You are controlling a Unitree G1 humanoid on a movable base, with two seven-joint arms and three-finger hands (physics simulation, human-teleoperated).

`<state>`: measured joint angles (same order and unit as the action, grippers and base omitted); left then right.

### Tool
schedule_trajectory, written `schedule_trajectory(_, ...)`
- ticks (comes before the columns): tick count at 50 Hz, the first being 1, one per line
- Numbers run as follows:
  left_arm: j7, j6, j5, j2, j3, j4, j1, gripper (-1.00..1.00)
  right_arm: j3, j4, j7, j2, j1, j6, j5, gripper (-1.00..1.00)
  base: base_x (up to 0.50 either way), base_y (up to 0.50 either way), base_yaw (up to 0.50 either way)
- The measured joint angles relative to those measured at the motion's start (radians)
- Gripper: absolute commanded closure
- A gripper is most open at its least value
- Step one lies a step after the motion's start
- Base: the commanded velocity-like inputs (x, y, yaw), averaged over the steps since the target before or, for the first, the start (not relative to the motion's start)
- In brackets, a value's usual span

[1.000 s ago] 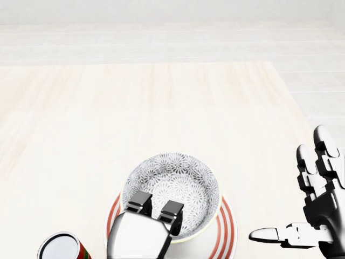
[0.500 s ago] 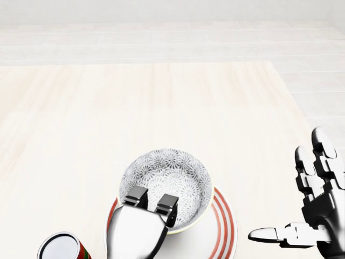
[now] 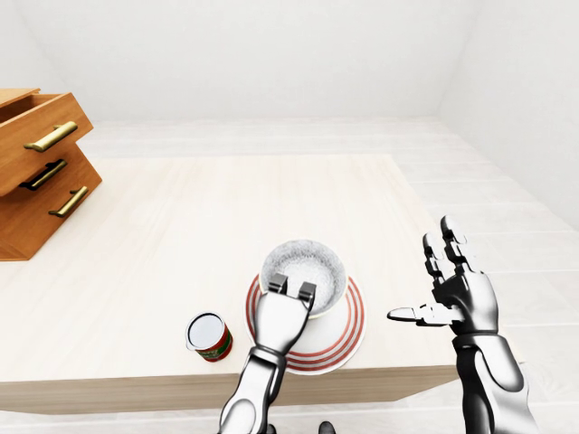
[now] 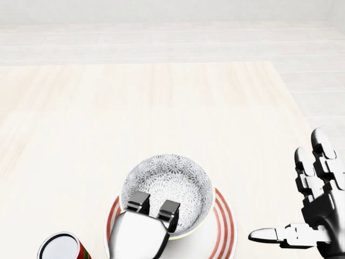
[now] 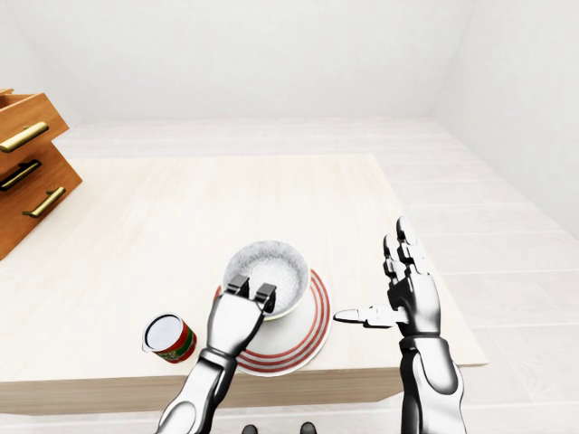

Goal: Put the bowl on the plate.

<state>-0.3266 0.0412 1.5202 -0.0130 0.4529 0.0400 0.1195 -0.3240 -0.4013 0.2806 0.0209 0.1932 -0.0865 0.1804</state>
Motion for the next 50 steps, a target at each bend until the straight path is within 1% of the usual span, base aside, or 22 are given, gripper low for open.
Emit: schedule_trajectory(50,-0.050,-0.001,0.004,0.001,0.015,0.073,0.001,1.00,-0.002,-0.011,-0.002,0.000,-0.003,-0.001,-0.002,-1.00,0.00,0.00,0.00)
